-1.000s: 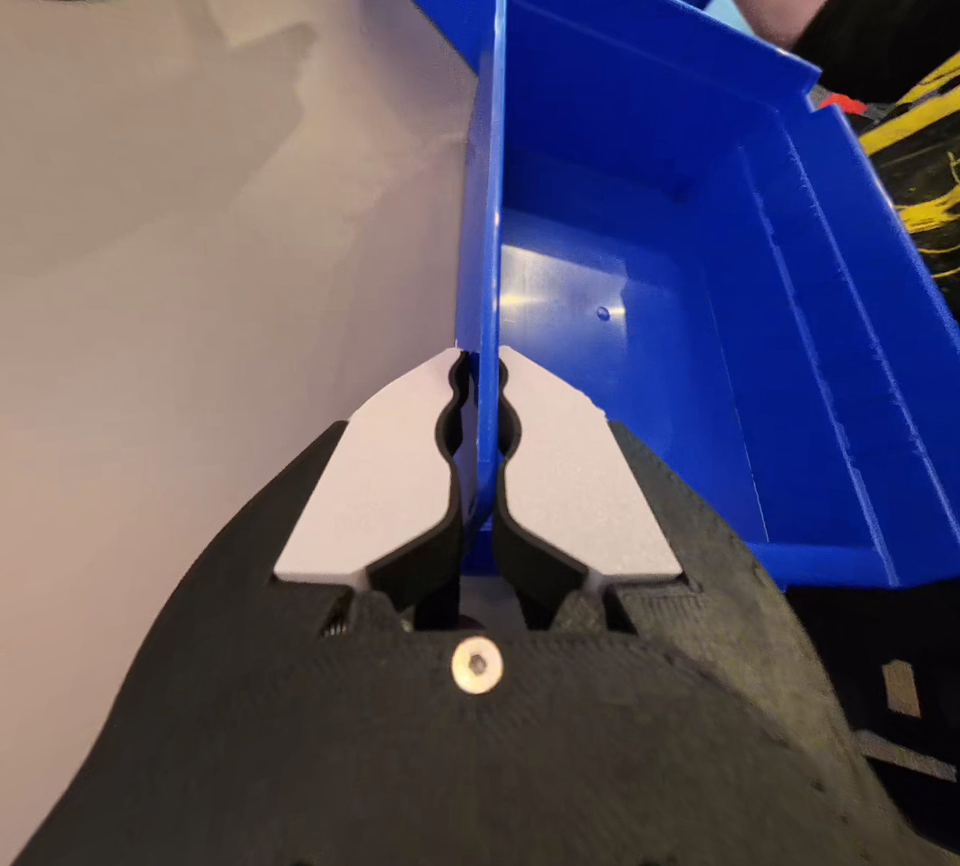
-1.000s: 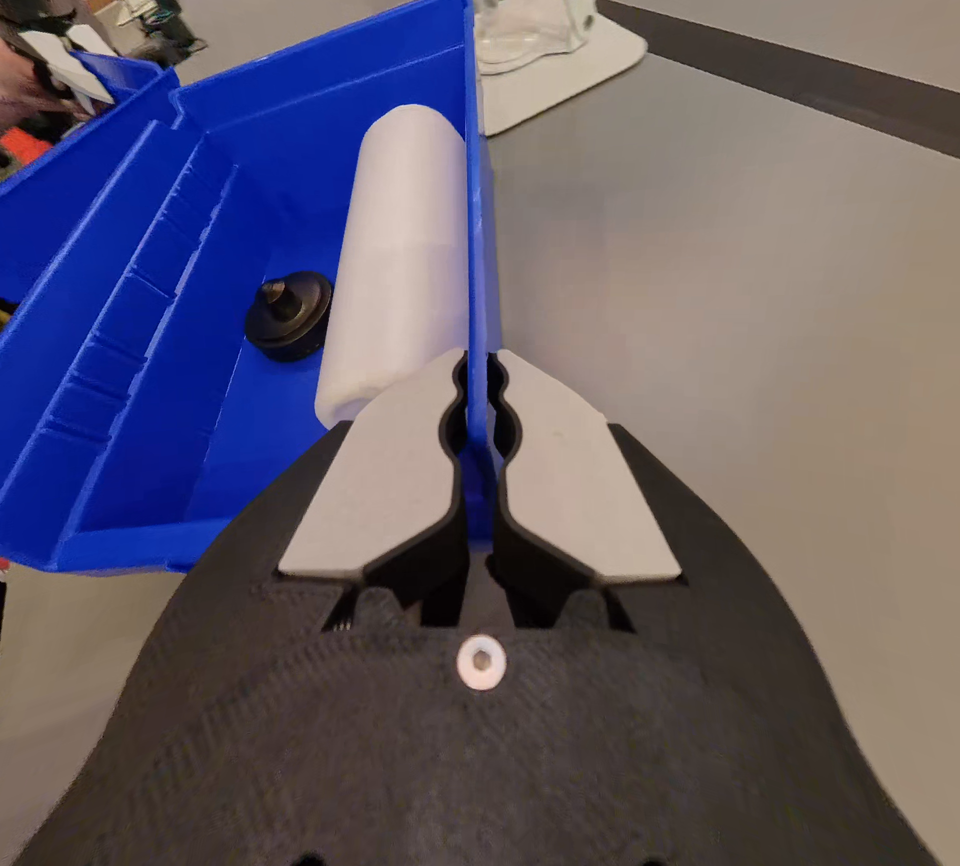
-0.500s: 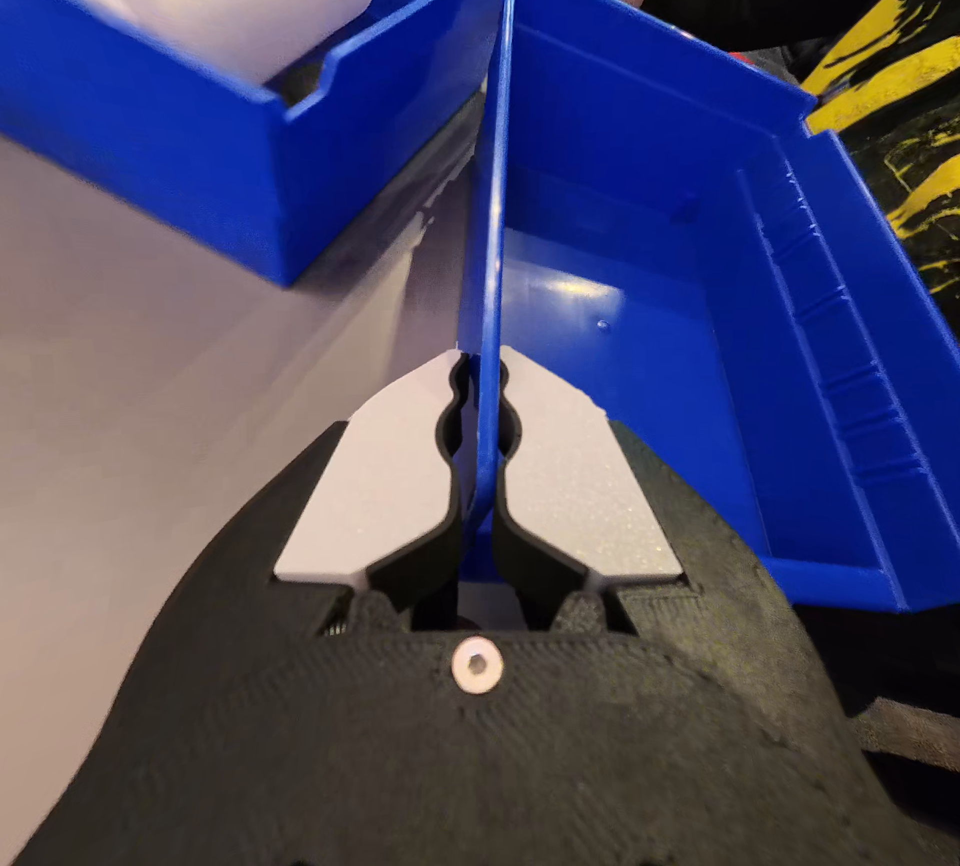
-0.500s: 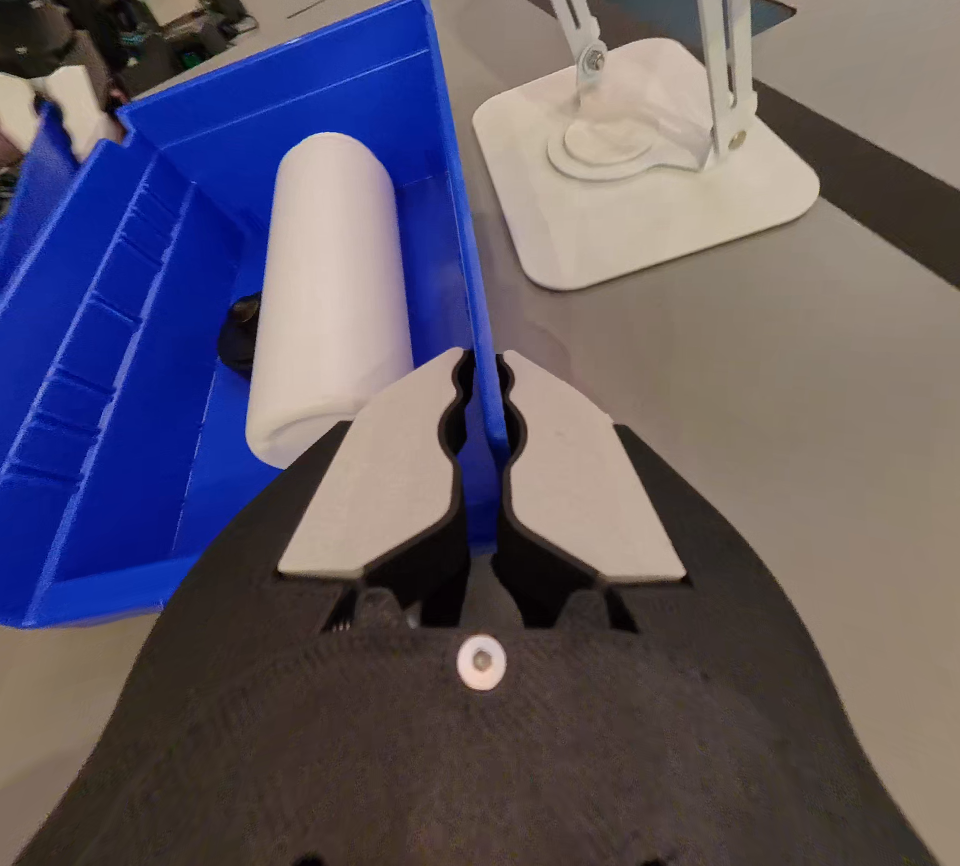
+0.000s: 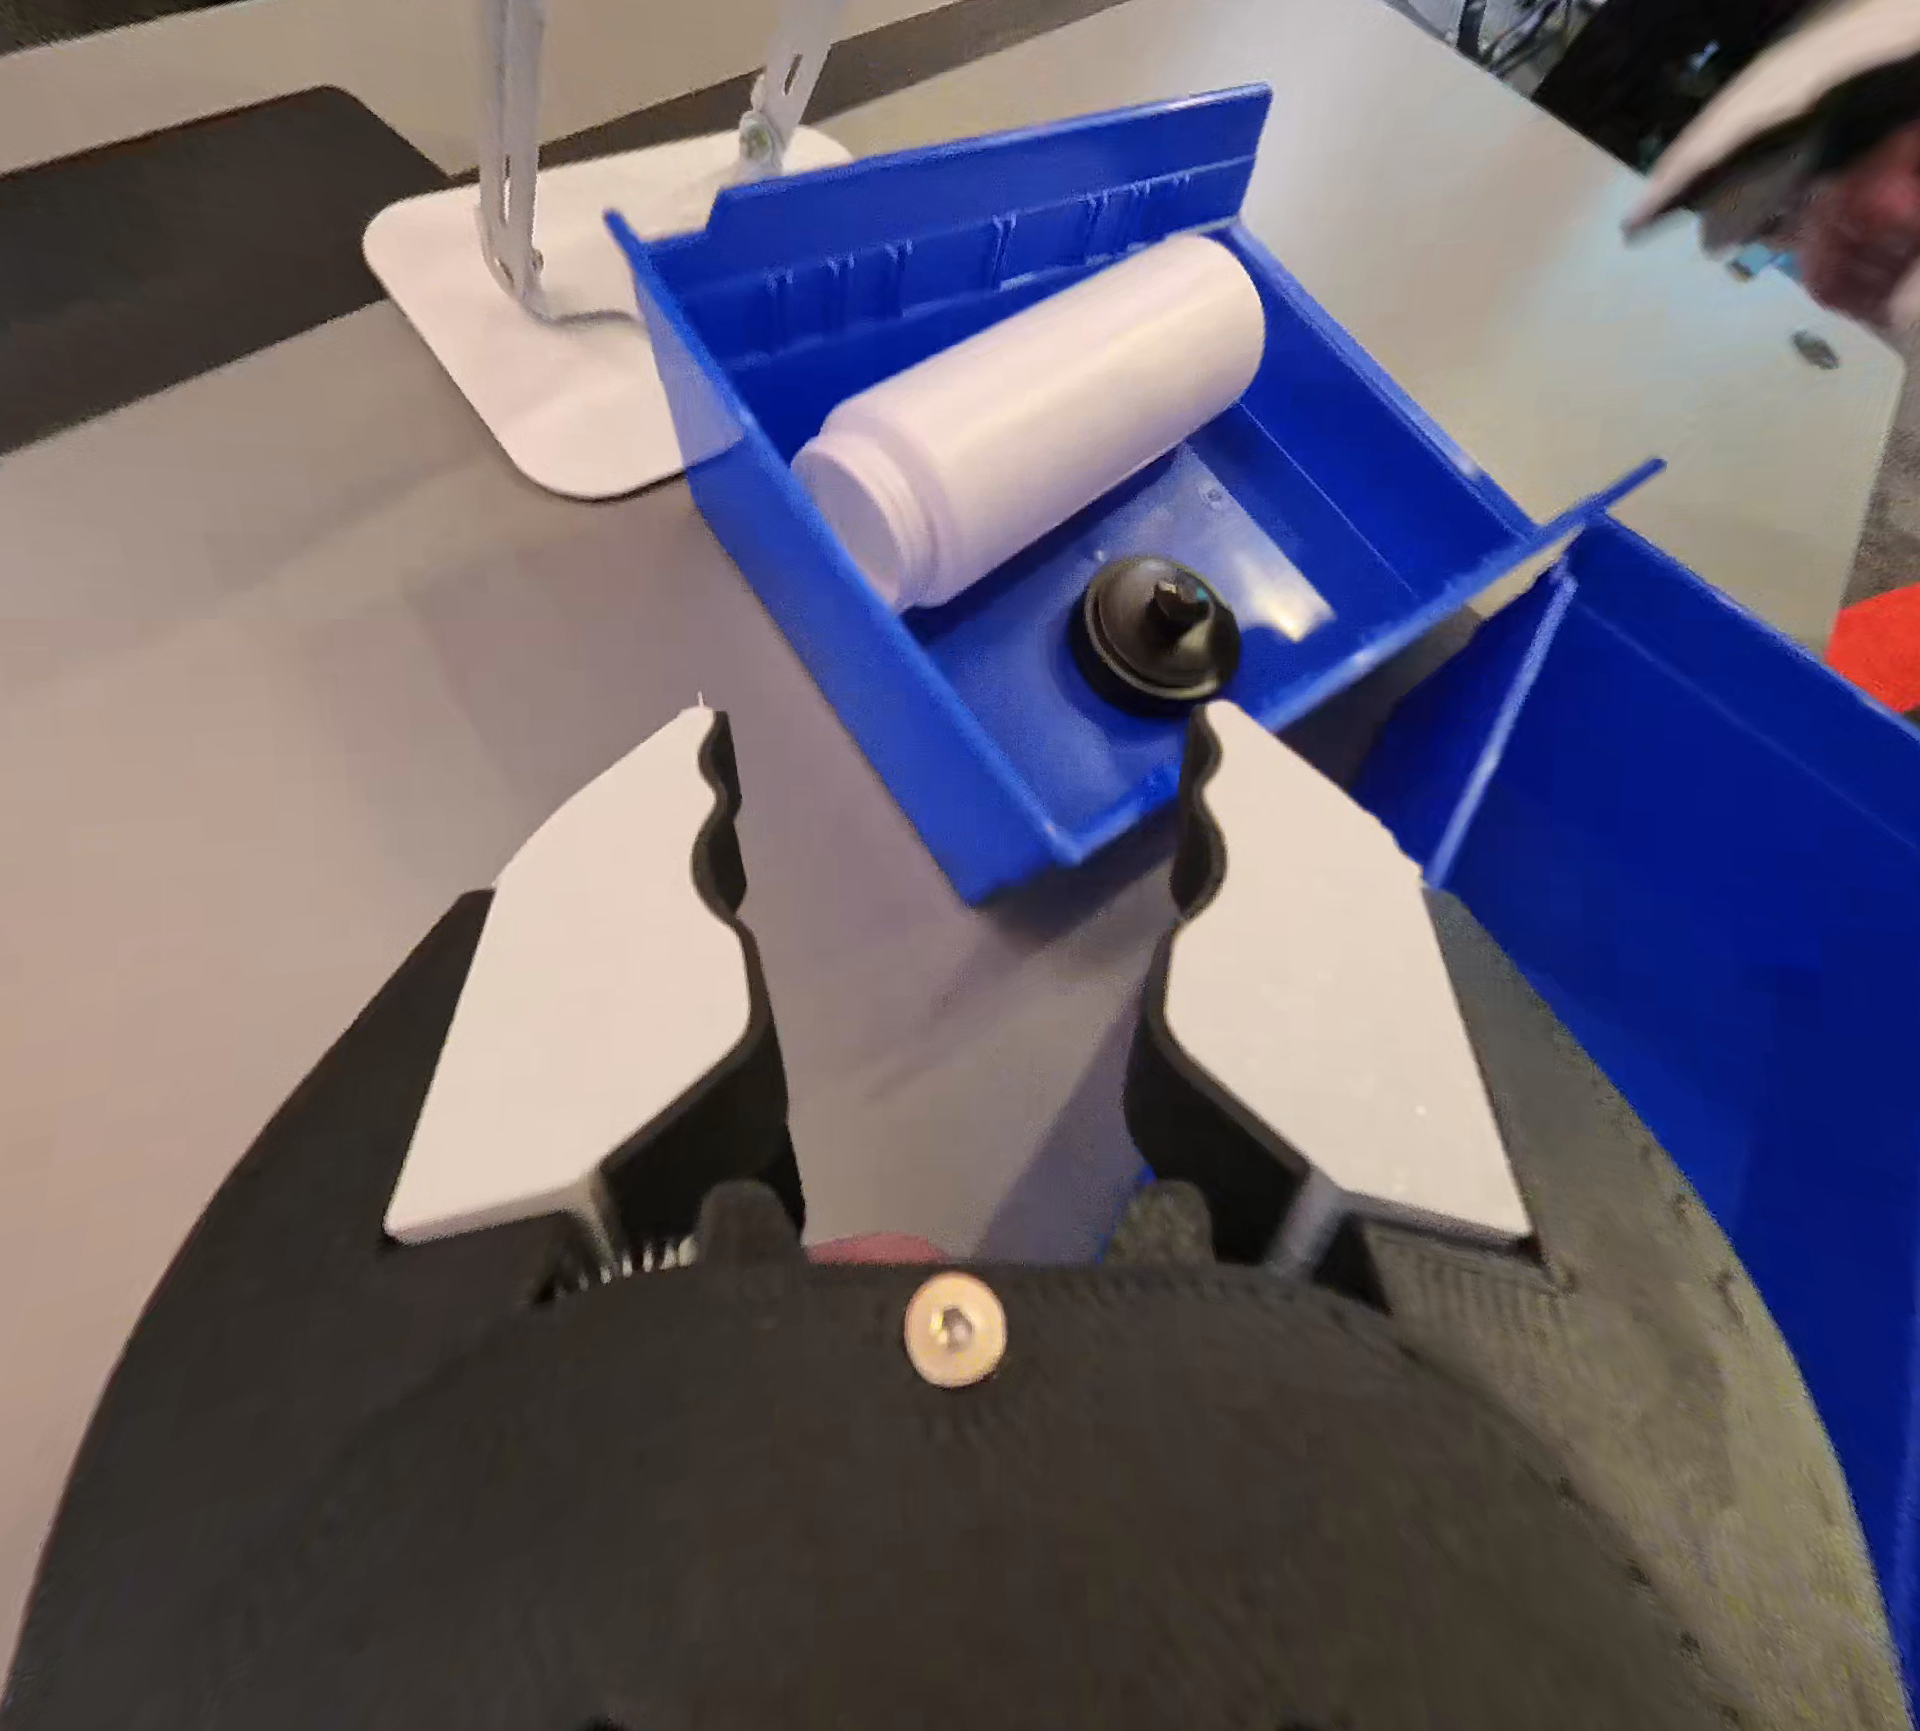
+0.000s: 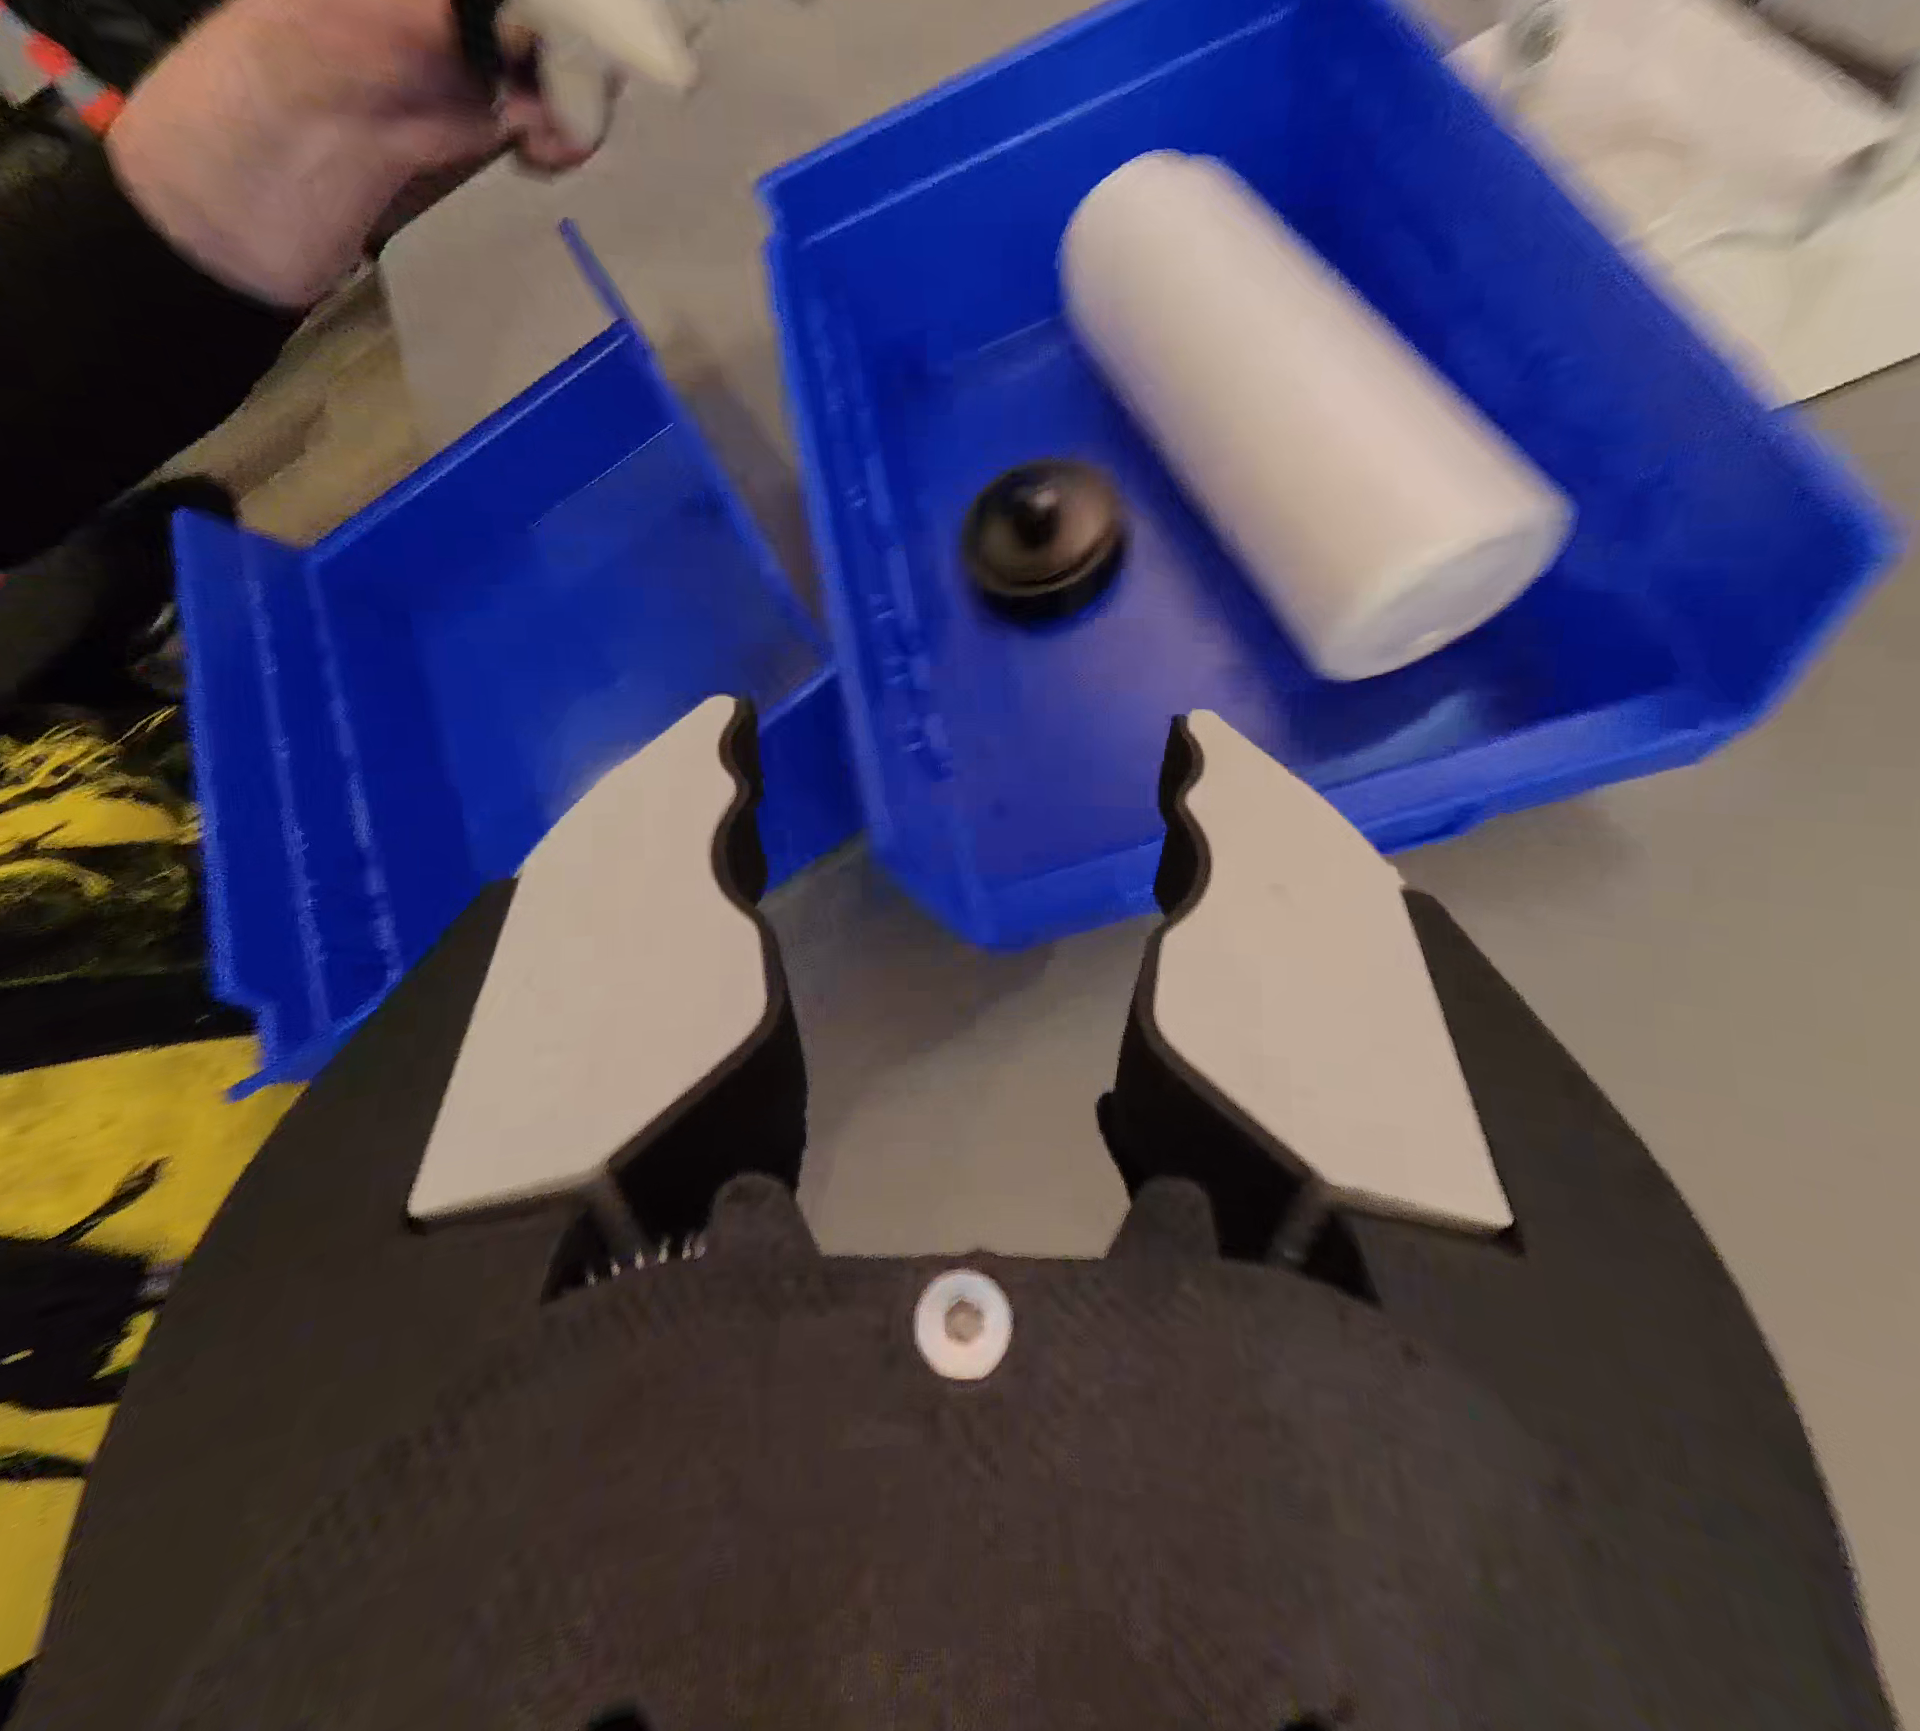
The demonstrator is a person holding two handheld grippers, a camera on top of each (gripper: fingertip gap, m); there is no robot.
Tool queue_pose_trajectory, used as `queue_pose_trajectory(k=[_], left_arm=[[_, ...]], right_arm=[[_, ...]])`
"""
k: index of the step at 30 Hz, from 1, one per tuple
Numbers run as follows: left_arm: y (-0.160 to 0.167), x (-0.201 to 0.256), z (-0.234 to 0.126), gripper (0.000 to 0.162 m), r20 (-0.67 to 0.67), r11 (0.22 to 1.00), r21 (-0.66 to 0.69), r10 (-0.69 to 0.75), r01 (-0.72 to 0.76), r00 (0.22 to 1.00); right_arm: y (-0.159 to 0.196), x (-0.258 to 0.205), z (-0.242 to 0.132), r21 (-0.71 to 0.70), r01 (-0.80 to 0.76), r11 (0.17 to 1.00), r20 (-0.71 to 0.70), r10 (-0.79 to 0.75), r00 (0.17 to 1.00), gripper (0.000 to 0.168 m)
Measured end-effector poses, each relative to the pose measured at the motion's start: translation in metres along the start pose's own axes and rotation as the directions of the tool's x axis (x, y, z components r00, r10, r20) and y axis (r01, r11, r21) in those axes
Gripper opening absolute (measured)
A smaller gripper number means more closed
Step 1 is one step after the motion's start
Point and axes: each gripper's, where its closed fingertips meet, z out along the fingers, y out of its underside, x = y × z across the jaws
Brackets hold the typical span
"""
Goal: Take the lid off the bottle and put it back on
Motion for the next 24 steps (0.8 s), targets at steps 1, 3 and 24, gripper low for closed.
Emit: queue_pose_trajectory(k=[1,3,24], left_arm=[[-0.008,-0.001,0.010,0.081,0.017,1.000,-0.019,0.017,-0.016,1.000],[-0.014,-0.008,0.030,0.081,0.079,0.994,-0.096,0.065,-0.057,0.995],[0.023,-0.034,0.109,0.044,0.149,0.896,-0.437,0.165,-0.085,0.975]], right_arm=[[0.009,-0.015,0.008,-0.038,-0.009,0.999,0.025,0.010,1.000,0.074],[0.025,-0.040,0.024,-0.097,-0.027,0.995,0.065,0.034,0.997,0.074],[0.078,-0.094,0.070,-0.305,0.038,0.952,0.039,-0.027,0.999,0.047]])
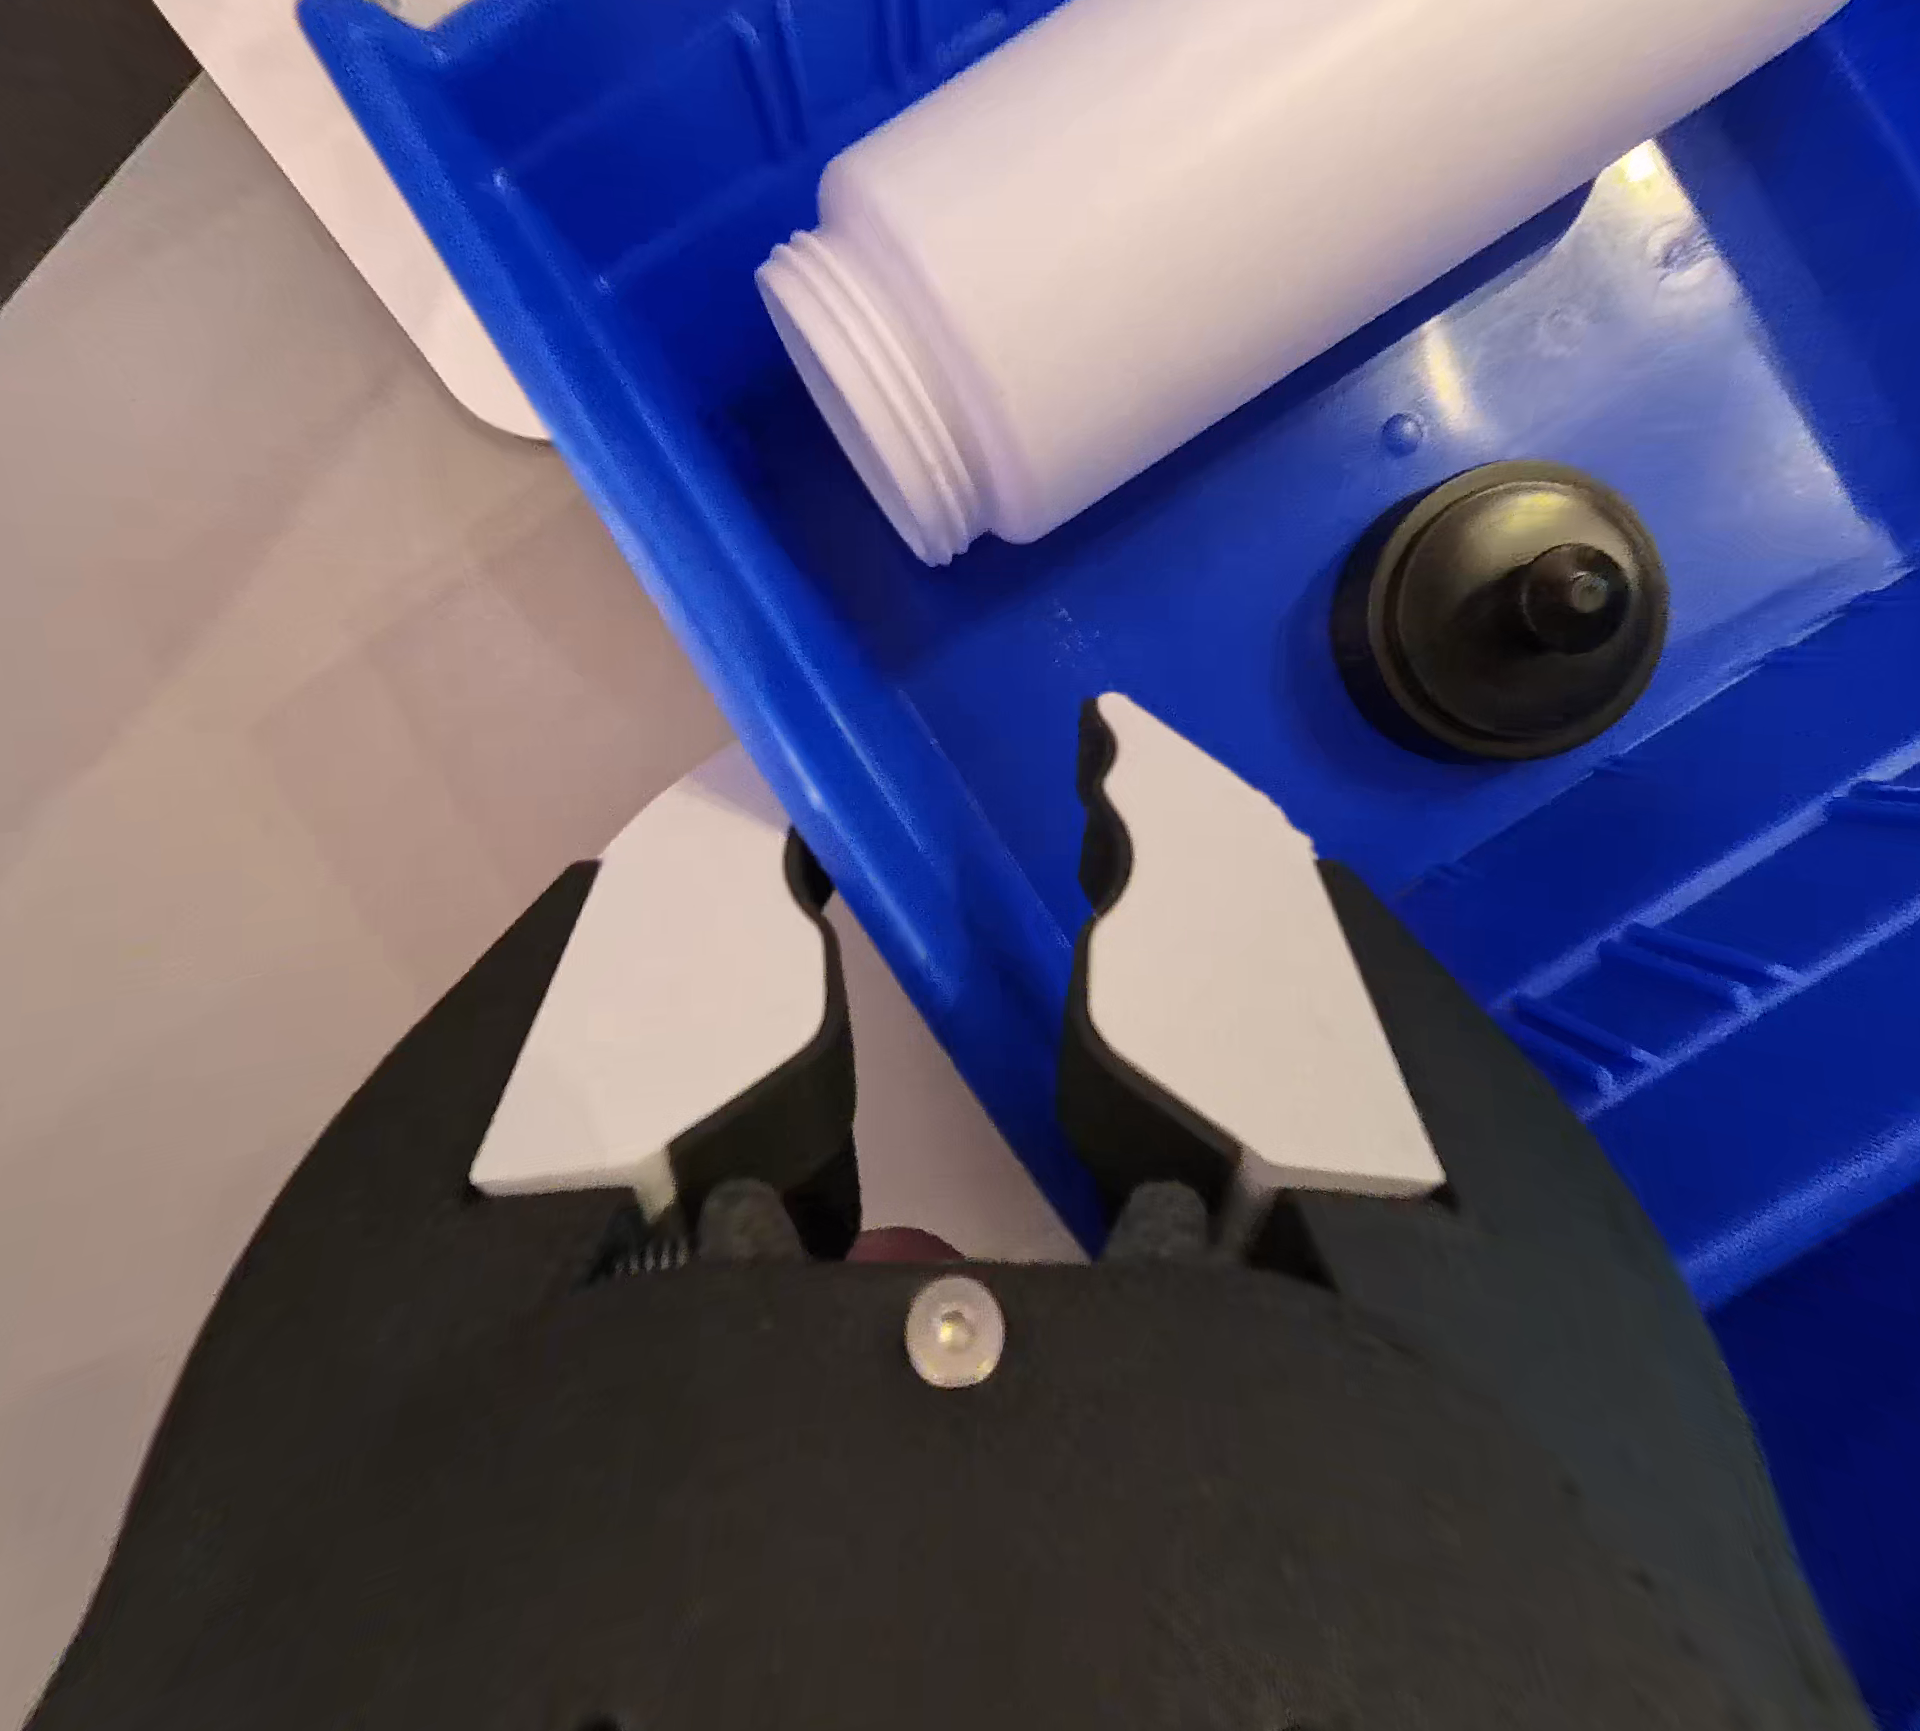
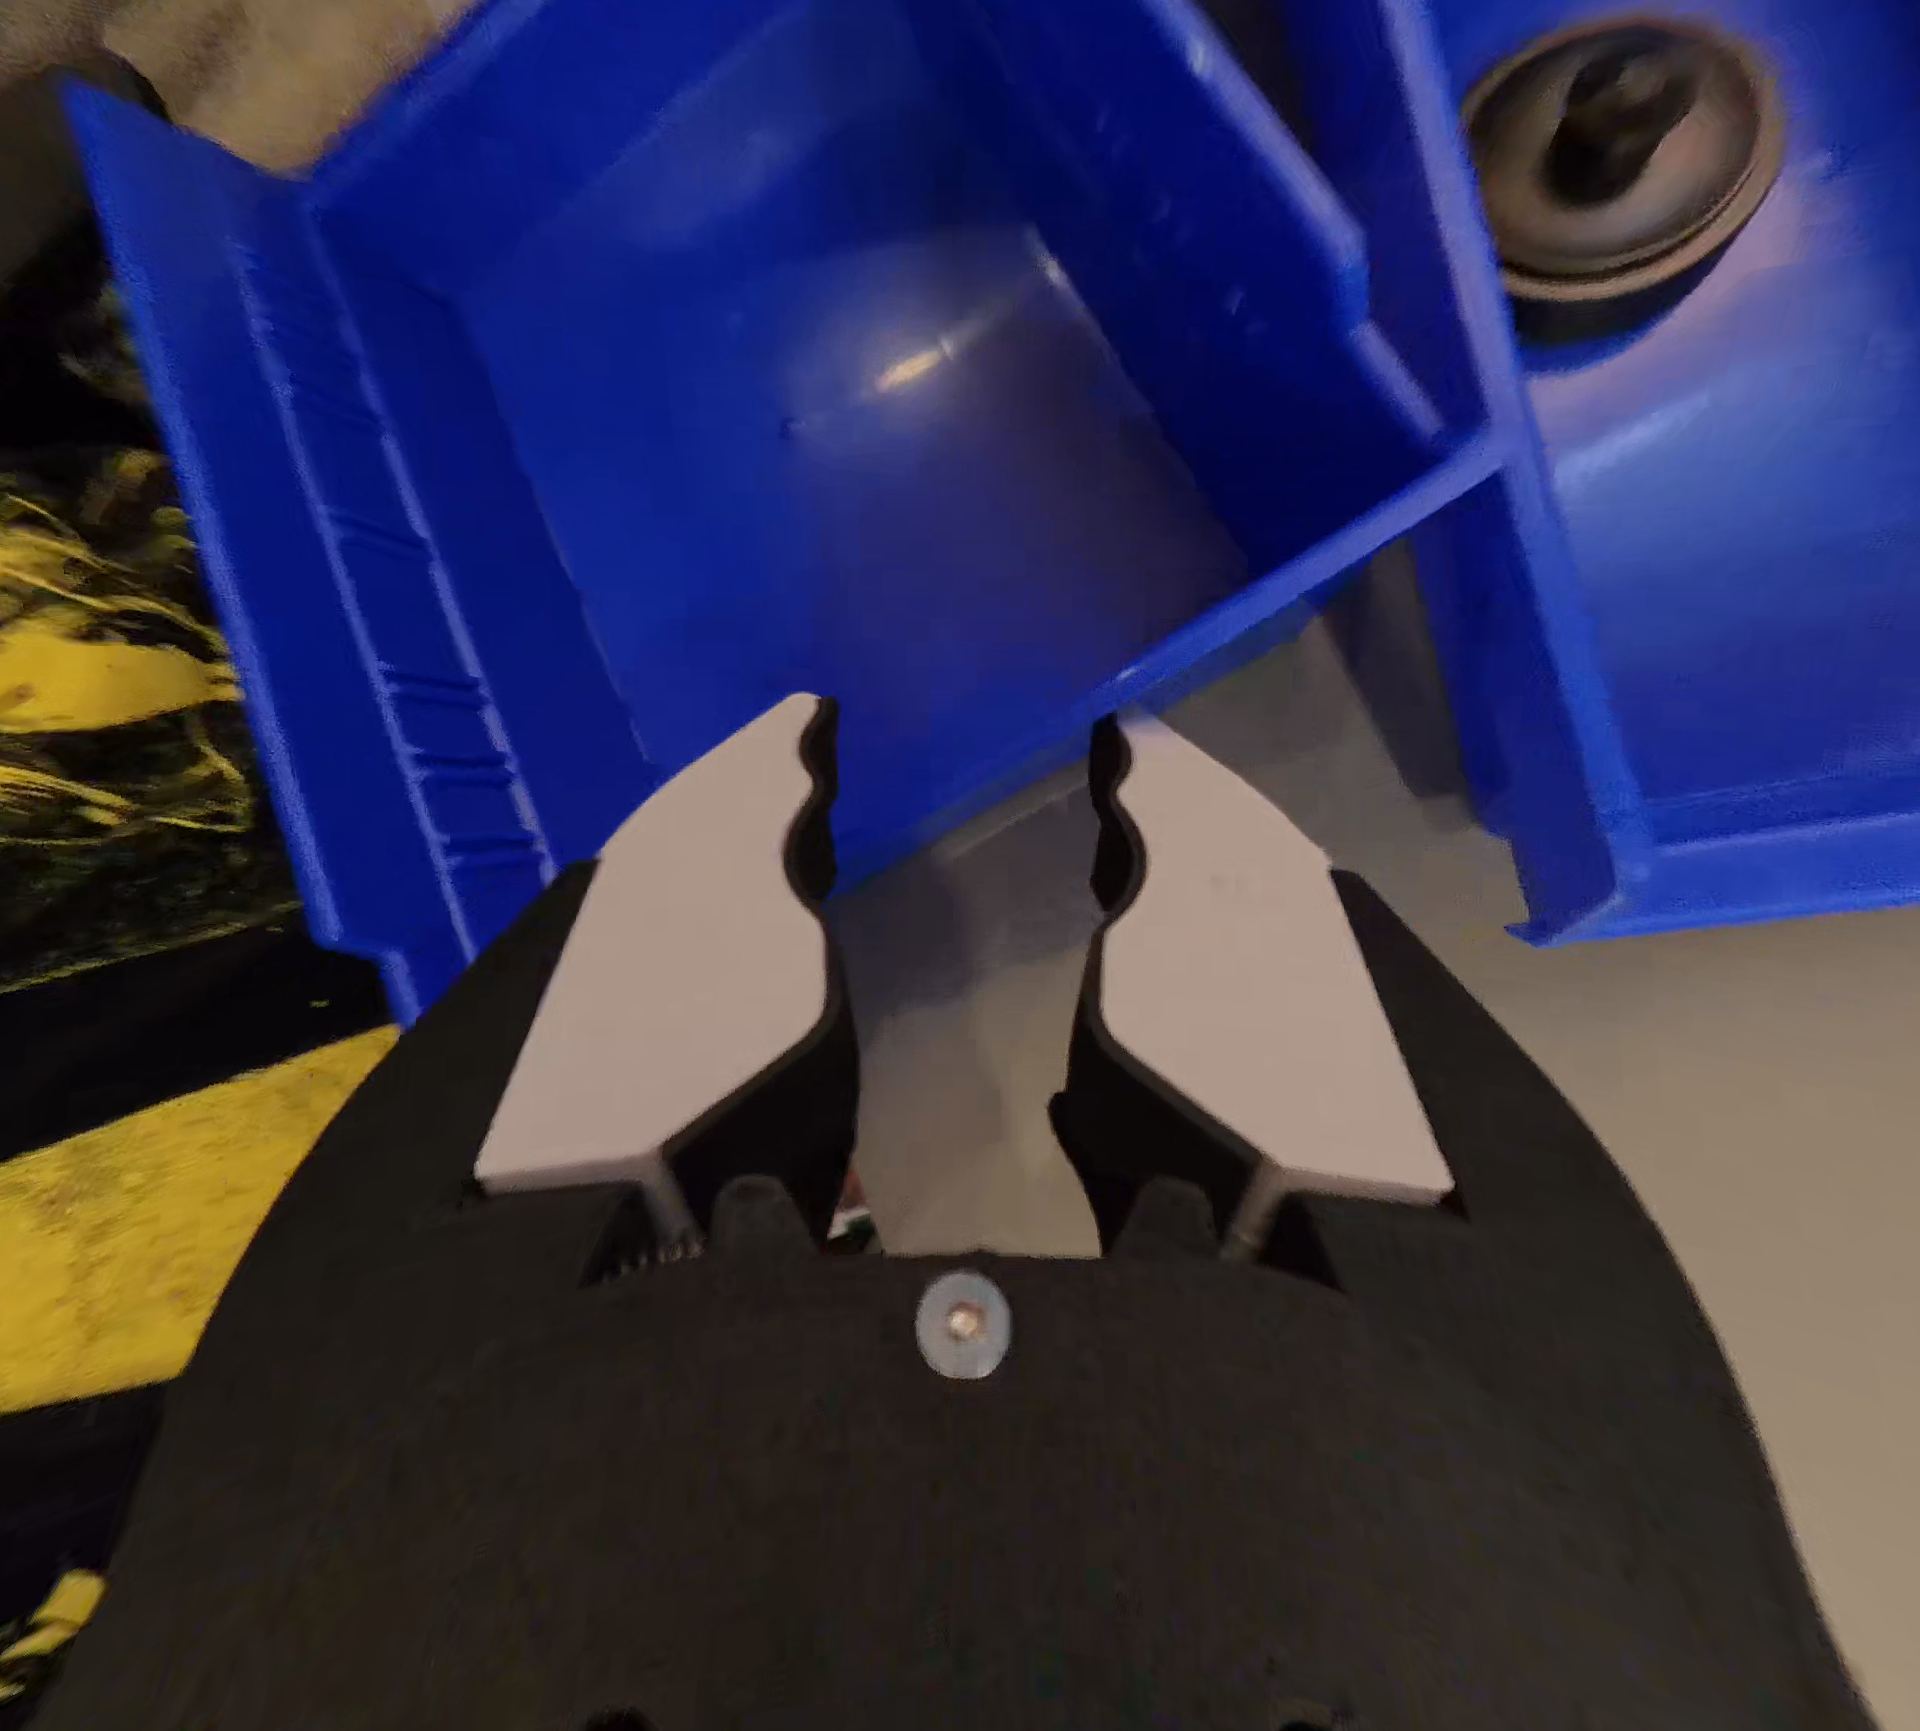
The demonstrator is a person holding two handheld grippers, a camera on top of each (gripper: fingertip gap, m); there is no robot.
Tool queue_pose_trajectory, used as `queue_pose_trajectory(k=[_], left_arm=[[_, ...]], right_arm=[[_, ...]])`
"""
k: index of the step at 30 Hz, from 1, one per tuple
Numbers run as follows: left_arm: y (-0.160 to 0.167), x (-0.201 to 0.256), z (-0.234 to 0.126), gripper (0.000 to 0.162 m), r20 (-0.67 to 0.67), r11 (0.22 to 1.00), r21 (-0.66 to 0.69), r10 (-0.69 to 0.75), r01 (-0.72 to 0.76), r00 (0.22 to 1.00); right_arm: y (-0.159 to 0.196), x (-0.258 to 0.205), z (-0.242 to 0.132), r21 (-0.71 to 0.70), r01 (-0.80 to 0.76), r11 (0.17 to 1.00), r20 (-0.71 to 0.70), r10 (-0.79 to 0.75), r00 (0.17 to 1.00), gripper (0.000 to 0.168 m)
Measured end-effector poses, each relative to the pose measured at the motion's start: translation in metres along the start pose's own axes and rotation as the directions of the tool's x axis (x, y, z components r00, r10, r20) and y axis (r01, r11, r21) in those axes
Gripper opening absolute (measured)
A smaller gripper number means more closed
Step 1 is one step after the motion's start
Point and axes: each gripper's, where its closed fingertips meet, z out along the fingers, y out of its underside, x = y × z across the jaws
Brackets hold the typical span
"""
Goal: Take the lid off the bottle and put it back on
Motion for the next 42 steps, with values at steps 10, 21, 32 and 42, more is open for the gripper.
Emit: queue_pose_trajectory(k=[10,21,32,42], left_arm=[[0.024,-0.046,-0.010,0.033,0.088,0.998,-0.036,-0.051,0.054,0.995],[0.086,-0.143,-0.045,0.013,0.139,0.991,-0.104,-0.071,0.086,0.988],[0.101,-0.212,-0.051,0.023,0.062,0.918,-0.310,0.278,-0.246,0.959],[0.067,-0.282,-0.029,0.036,0.100,0.827,-0.422,0.450,-0.372,0.887]], right_arm=[[0.016,0.010,-0.010,-0.072,0.023,0.997,-0.010,-0.023,1.000,0.033],[0.062,0.114,-0.083,-0.244,-0.019,0.970,-0.186,-0.028,0.982,0.015],[0.069,0.258,-0.142,-0.469,-0.040,0.882,-0.285,-0.109,0.952,0.009],[0.033,0.396,-0.169,-0.626,-0.095,0.774,-0.448,-0.257,0.856,0.017]])
